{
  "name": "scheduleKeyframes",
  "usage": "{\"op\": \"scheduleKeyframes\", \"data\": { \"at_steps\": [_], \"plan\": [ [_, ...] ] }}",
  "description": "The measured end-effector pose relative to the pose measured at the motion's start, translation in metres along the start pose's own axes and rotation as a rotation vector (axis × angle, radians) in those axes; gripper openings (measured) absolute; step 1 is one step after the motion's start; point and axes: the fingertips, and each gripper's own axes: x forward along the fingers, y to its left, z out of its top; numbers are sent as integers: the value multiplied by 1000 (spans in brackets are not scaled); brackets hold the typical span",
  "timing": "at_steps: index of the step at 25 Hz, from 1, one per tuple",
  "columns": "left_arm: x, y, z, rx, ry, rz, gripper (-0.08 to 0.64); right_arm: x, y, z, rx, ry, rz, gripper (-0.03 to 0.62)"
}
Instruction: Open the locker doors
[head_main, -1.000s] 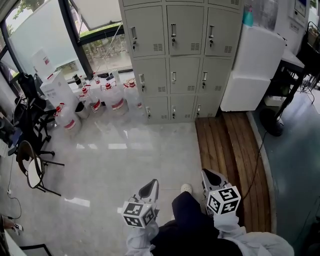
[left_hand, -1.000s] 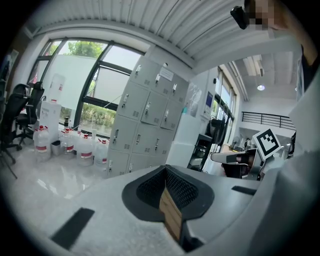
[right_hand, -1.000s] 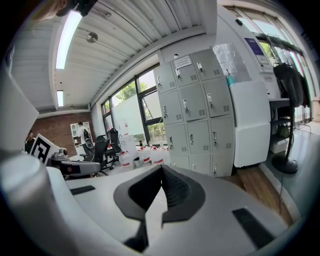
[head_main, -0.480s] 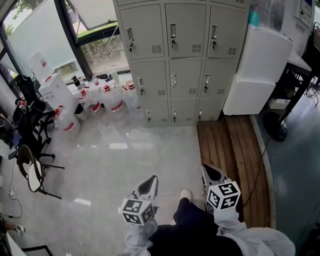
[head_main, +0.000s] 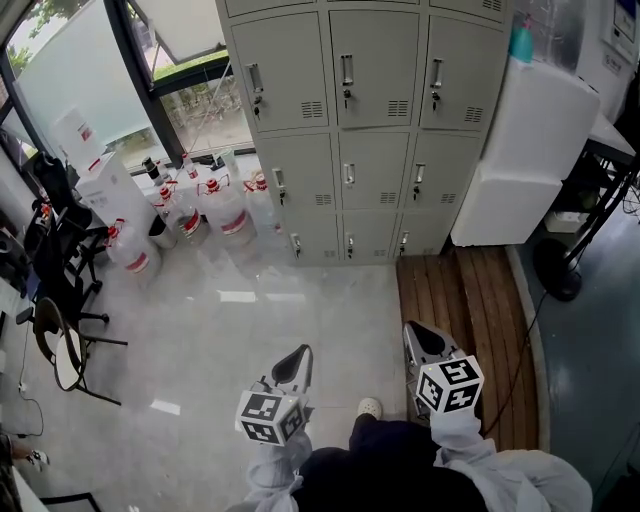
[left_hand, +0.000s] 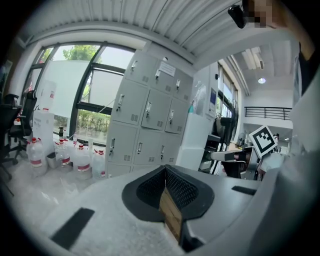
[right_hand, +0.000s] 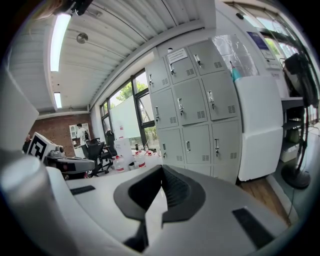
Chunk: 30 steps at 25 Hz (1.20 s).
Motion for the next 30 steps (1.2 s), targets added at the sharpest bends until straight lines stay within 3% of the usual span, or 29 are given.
{"op": "scheduleKeyframes", "data": {
  "at_steps": [12,30],
  "plan": [
    [52,18,16,-20,-34,63,9,52,-38,17,-8,-4,47,0],
    [63,28,-3,-62,7,94,9,82,-28,3,3,49,109,0]
  ]
}}
